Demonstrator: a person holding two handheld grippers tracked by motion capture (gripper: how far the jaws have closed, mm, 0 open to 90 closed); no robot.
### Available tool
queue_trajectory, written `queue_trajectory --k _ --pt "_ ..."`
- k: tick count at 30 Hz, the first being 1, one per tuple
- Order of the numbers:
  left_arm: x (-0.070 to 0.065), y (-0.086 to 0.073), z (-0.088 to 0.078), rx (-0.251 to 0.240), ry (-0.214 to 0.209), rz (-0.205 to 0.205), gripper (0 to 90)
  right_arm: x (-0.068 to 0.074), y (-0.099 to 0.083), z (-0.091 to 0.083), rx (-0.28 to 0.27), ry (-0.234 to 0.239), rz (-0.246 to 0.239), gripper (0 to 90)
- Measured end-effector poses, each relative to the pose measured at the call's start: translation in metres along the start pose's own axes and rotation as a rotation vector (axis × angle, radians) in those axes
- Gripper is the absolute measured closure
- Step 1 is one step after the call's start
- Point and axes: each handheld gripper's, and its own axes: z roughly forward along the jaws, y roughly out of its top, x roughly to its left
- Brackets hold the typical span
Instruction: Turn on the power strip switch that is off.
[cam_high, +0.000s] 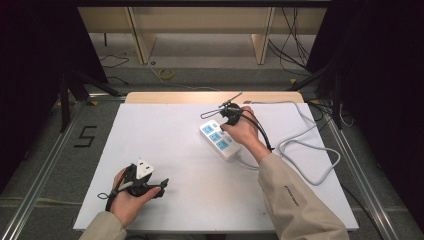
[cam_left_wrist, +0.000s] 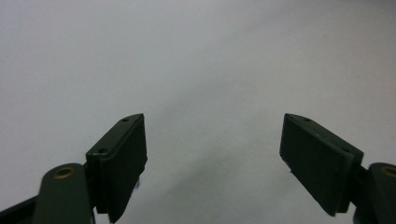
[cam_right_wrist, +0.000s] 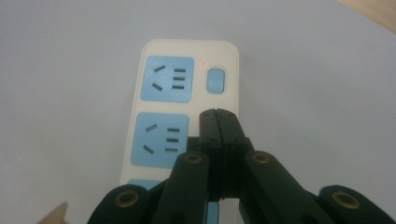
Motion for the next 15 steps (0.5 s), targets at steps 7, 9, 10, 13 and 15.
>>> queue_trajectory --k 7,9,10,13,15 --pt "0.000 0.000 0.001 0.006 -0.001 0.004 22.8 -0.003 -0.017 -0.014 -0.019 0.009 -0.006 89.4" --pt "-0.001 0.000 0.001 0.007 0.000 0.002 22.8 -0.003 -0.021 -0.017 -0.016 0.018 -0.001 89.0" --pt "-0.001 0.000 0.001 0.005 -0.001 0.002 22.8 -0.003 -0.024 -0.020 -0.020 0.019 0.001 88.7" --pt "-0.001 0.000 0.001 0.007 -0.001 0.002 22.8 -0.004 -0.031 -0.026 -0.017 0.036 0.005 87.3" --pt "-0.001 -0.001 0.001 0.007 0.000 0.003 22.8 -0.003 -0.036 -0.030 -0.020 0.042 0.001 86.5"
